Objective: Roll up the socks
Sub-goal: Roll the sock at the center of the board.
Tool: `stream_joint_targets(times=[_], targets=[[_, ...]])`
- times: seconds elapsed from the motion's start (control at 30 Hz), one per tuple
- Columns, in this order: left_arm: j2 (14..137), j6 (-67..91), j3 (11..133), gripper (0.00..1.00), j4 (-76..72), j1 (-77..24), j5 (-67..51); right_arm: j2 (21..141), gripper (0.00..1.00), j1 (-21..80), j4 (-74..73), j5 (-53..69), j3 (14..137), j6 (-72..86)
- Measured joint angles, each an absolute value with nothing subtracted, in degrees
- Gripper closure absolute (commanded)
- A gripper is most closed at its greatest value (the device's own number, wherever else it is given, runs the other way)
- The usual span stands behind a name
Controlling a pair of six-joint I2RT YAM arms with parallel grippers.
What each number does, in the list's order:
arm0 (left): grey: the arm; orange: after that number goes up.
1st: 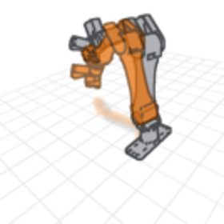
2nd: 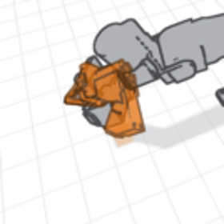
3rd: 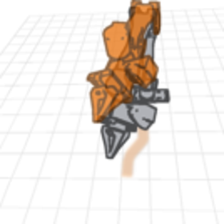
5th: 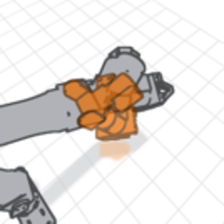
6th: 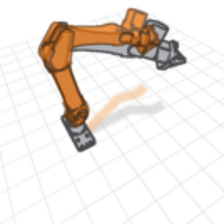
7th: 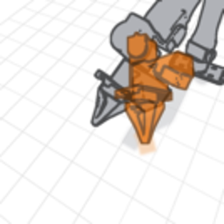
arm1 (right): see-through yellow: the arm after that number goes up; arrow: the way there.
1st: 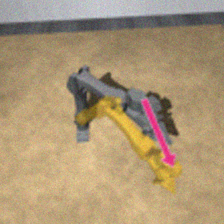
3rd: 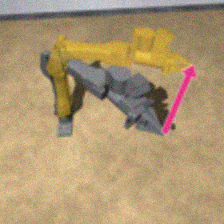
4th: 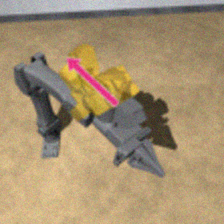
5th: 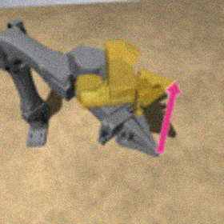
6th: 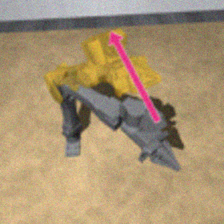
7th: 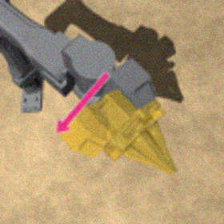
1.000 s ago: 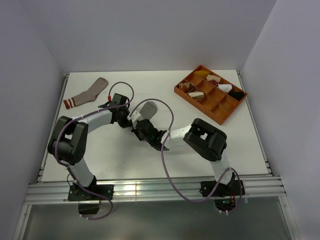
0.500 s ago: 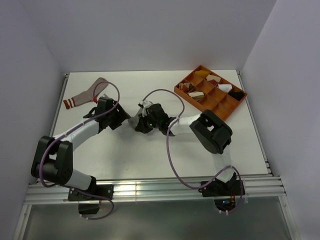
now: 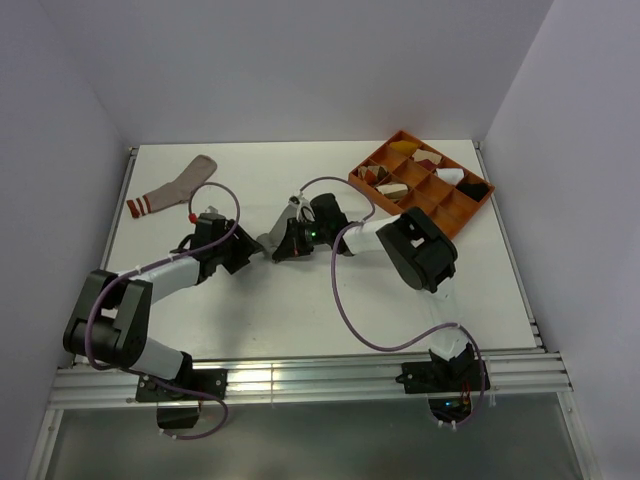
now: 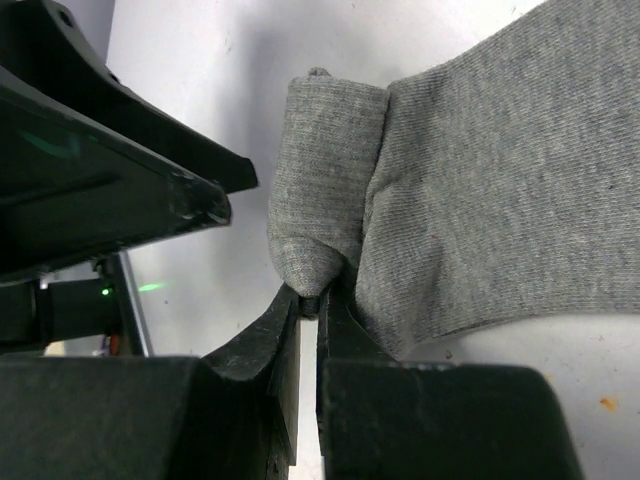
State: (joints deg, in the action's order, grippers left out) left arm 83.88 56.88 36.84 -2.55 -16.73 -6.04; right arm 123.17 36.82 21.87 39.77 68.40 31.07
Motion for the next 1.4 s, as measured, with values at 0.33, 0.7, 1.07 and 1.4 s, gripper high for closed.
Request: stream_joint_targets(times=[0.33,0.7,1.07,1.4], targets=[[85.86,58.78,34.63,0.35,-10.59,-16.84,-6.72,125.67,1.0,35.97,20.27,45.19,71.29,32.32],[89.21,61.36,34.96,0.38,-13.13,-16.86,-4.67,125.99,1.0,35.68,18.74,46.19,72.14,32.14],[92.25,62.63,37.01,0.44,-14.72,-17.19,-2.83,126.08,1.0,35.64,17.8,46.13,72.62,31.83],[94.35,63.94,38.54,0.91,-13.69,-17.87,-1.78,126.15,1.0,35.64,16.51,45.54,73.19,30.98]])
